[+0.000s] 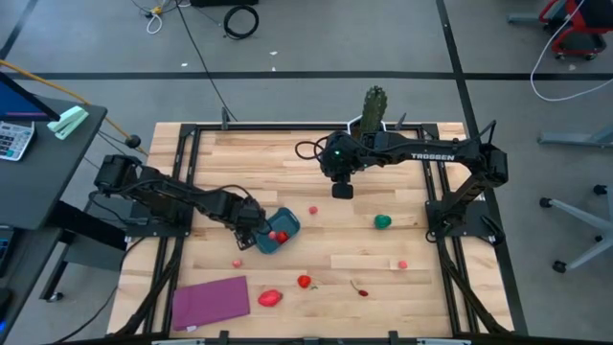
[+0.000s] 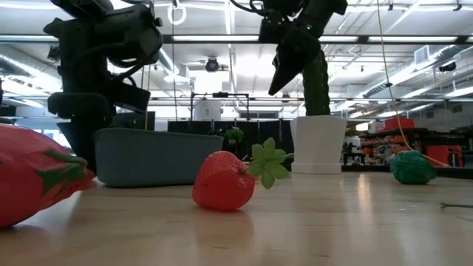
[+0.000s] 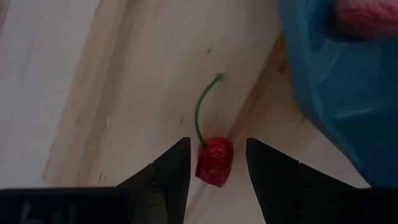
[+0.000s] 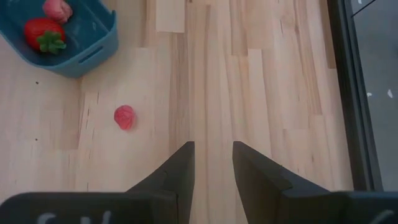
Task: Pick and placing Produce into tupperware
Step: Put the top red cherry into the blue bin
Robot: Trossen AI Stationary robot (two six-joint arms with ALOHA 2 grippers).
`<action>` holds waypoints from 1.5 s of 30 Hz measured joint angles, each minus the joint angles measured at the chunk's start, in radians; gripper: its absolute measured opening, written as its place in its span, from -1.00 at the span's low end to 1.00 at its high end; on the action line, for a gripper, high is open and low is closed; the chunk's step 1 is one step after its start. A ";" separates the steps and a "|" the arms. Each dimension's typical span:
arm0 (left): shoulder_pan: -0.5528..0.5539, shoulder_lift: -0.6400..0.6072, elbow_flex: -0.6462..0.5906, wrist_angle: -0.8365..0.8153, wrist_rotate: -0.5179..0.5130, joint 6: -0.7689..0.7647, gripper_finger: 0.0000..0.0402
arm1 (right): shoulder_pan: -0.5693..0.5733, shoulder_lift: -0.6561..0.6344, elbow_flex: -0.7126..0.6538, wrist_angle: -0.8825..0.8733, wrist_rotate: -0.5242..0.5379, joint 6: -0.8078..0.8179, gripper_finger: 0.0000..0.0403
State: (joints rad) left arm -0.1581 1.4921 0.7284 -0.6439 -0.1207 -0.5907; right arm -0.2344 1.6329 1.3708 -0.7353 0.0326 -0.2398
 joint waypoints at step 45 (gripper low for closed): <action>-0.061 0.016 0.390 -0.154 -0.148 -0.129 -0.94 | 0.001 0.001 0.000 0.000 0.000 0.006 -0.42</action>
State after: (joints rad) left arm -0.2188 1.5077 1.1186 -0.7974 -0.2691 -0.7200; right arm -0.2337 1.6337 1.3712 -0.7353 0.0326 -0.2341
